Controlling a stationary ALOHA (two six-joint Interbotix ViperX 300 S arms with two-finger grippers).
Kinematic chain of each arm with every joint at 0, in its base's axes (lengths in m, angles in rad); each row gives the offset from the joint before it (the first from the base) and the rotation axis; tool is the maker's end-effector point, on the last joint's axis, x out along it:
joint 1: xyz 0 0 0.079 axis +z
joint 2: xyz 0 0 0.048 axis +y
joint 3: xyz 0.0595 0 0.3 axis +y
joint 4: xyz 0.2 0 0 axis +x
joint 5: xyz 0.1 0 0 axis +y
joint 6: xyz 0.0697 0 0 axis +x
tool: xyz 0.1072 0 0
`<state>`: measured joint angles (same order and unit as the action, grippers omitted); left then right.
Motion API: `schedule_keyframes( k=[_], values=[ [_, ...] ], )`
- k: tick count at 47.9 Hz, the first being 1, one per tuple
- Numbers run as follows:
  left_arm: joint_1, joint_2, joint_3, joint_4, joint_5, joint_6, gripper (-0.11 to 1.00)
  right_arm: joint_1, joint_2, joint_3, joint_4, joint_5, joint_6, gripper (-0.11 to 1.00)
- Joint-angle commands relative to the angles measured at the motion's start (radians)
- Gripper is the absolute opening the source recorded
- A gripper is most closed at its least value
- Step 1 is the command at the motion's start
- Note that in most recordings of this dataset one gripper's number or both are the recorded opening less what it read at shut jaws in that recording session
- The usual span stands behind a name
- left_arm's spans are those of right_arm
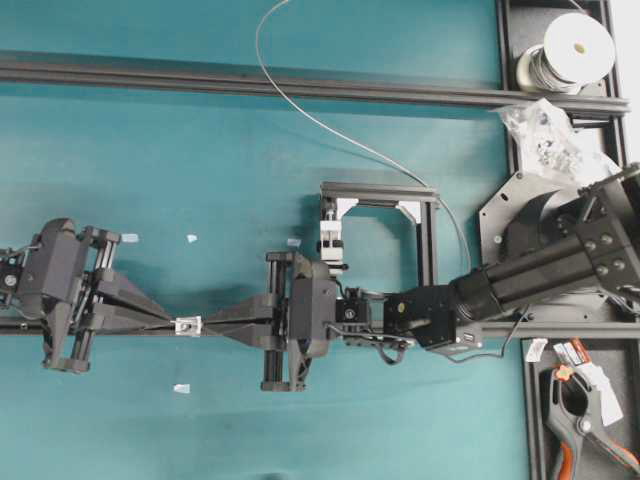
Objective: Insert the wire through the hole in the metal fitting.
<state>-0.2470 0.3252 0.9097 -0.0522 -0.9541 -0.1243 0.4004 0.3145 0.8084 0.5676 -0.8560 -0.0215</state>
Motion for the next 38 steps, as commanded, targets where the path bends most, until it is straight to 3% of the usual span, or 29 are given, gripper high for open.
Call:
schedule_keyframes(
  k=[1, 4, 7, 20, 38],
  values=[
    [0.003, -0.023, -0.008, -0.002, -0.003, -0.002, -0.1, -0.012, -0.026, -0.012, 0.003, -0.003, 0.002, 0.0],
    [0.003, -0.023, -0.006, -0.002, -0.003, -0.002, -0.1, -0.012, -0.031, -0.011, 0.003, -0.003, 0.002, 0.05],
    [0.003, -0.025, -0.006, -0.003, -0.003, -0.002, -0.1, -0.012, -0.035, -0.009, 0.003, -0.002, -0.002, 0.17],
    [0.003, -0.067, 0.014, -0.002, 0.04, -0.002, -0.1, -0.009, -0.06, -0.002, 0.003, 0.014, -0.006, 0.89],
    [0.003, -0.204, 0.087, -0.002, 0.156, 0.0, -0.1, -0.002, -0.106, 0.048, 0.002, 0.015, -0.006, 0.9]
  ],
)
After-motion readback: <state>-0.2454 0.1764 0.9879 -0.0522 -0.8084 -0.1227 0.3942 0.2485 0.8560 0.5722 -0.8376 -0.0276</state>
